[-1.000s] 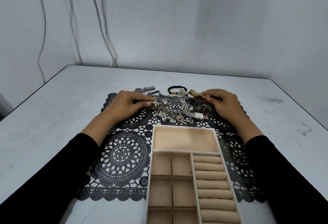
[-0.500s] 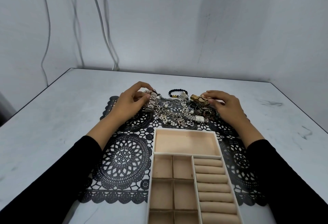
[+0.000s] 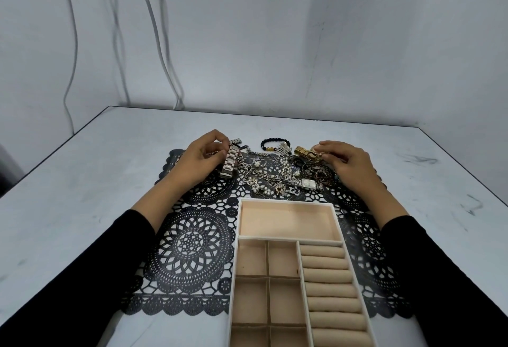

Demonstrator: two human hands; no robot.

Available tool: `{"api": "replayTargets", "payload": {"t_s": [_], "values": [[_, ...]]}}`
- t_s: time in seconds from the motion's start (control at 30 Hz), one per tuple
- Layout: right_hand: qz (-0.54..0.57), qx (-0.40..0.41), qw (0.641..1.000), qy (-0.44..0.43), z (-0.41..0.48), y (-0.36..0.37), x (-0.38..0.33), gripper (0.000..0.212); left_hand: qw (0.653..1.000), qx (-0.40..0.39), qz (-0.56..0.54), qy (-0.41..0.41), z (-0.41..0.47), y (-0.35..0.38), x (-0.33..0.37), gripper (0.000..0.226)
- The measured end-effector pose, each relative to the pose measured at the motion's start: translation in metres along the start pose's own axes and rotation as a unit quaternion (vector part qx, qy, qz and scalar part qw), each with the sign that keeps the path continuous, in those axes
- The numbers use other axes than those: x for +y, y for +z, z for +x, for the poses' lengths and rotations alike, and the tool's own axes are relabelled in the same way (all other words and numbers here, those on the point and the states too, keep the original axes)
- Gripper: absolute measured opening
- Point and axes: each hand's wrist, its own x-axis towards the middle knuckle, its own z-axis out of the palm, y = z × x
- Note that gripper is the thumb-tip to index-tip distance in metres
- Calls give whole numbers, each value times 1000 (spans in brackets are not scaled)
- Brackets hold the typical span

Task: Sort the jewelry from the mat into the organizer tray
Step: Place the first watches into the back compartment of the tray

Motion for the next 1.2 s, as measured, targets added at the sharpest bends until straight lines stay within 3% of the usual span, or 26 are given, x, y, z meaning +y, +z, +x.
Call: {"api": "replayTargets", "payload": {"t_s": [0.2,0.63,1.0,1.2], "values": [[-19,-3,1000,-8,-1,0,-2,24,999,-11,45,6,0,1,1,19],[-39,-13,999,-12,-2,-2,-3,26,1000,-21,17,-1,-1,-1,1,26],[-22,-30,999,39,-2,-3,-10,17,995,-26,-8,-93,-2,-5,0,29],[-40,-10,998,47,1,-1,-10,15,993,-65,2,-95,-6,-4,7,48]]}}
